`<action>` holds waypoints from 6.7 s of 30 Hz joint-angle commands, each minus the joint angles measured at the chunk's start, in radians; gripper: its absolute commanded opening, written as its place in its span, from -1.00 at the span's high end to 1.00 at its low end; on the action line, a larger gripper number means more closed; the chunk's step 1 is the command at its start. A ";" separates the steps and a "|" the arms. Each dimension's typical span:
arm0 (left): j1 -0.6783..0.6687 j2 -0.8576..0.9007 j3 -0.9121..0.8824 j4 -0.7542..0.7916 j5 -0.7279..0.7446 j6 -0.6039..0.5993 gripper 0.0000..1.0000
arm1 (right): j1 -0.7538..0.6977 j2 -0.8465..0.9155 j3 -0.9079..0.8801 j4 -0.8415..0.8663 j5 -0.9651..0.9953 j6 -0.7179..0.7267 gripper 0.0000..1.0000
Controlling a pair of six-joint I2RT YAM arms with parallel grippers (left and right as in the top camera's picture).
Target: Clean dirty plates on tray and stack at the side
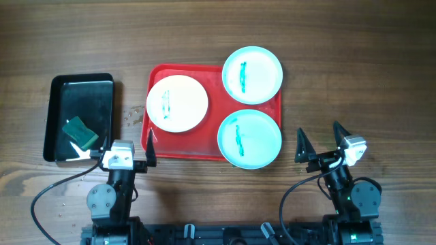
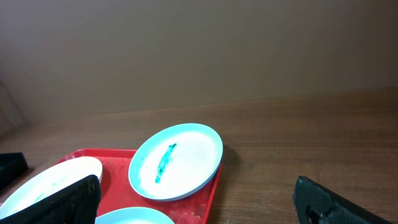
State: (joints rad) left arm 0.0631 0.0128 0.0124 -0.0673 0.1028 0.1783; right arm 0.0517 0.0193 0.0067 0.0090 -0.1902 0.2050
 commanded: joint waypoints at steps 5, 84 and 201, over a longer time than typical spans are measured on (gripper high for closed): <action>-0.006 -0.004 -0.007 -0.001 -0.003 -0.010 -1.00 | 0.004 0.005 -0.002 0.006 -0.004 0.007 -0.99; 0.037 1.266 1.293 -1.005 -0.260 -0.759 -0.92 | 0.436 1.742 1.421 -0.650 -0.084 0.118 -0.57; 0.358 1.886 1.192 -0.690 -0.145 -0.527 0.35 | 0.580 2.193 1.532 -0.443 0.025 0.317 0.91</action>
State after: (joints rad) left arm 0.4252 1.8889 1.2556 -0.7921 -0.0673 -0.3462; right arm 0.6296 2.1899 1.5249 -0.4370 -0.1497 0.5335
